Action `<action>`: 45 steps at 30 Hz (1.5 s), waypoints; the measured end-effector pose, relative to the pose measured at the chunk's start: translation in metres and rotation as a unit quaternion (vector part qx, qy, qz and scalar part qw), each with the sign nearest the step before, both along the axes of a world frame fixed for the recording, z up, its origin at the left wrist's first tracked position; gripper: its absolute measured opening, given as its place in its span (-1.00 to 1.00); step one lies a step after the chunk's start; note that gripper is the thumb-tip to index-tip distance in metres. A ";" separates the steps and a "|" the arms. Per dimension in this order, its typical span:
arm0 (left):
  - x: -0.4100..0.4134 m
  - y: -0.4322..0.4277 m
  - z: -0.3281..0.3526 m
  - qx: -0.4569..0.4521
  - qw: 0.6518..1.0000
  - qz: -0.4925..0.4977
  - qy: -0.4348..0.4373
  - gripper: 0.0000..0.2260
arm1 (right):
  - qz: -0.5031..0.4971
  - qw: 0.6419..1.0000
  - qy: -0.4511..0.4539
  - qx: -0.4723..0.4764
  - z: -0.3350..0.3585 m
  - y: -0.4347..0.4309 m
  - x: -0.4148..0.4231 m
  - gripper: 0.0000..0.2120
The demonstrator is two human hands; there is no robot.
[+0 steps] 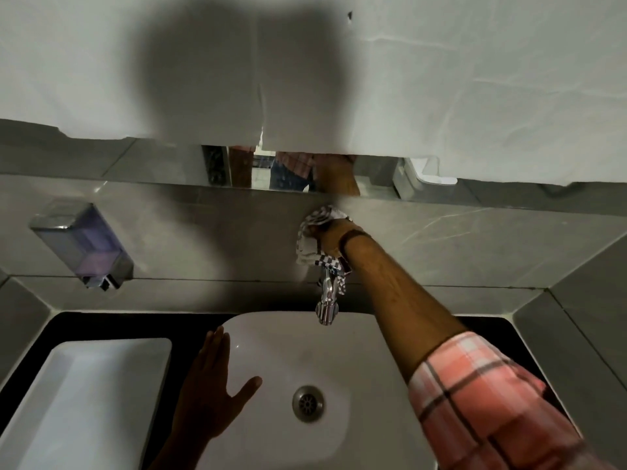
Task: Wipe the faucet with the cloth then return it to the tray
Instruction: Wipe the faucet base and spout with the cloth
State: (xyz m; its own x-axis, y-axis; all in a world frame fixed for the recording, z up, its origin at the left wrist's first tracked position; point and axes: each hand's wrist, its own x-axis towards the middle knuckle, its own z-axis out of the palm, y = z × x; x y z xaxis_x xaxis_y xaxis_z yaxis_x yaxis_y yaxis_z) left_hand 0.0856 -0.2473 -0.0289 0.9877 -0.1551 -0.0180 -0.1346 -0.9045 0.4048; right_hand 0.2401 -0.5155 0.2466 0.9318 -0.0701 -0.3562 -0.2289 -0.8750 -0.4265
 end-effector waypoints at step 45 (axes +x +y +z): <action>0.000 -0.004 0.009 0.021 1.000 -0.002 0.011 0.09 | -0.147 0.894 -0.029 0.422 -0.029 -0.032 -0.021 -0.81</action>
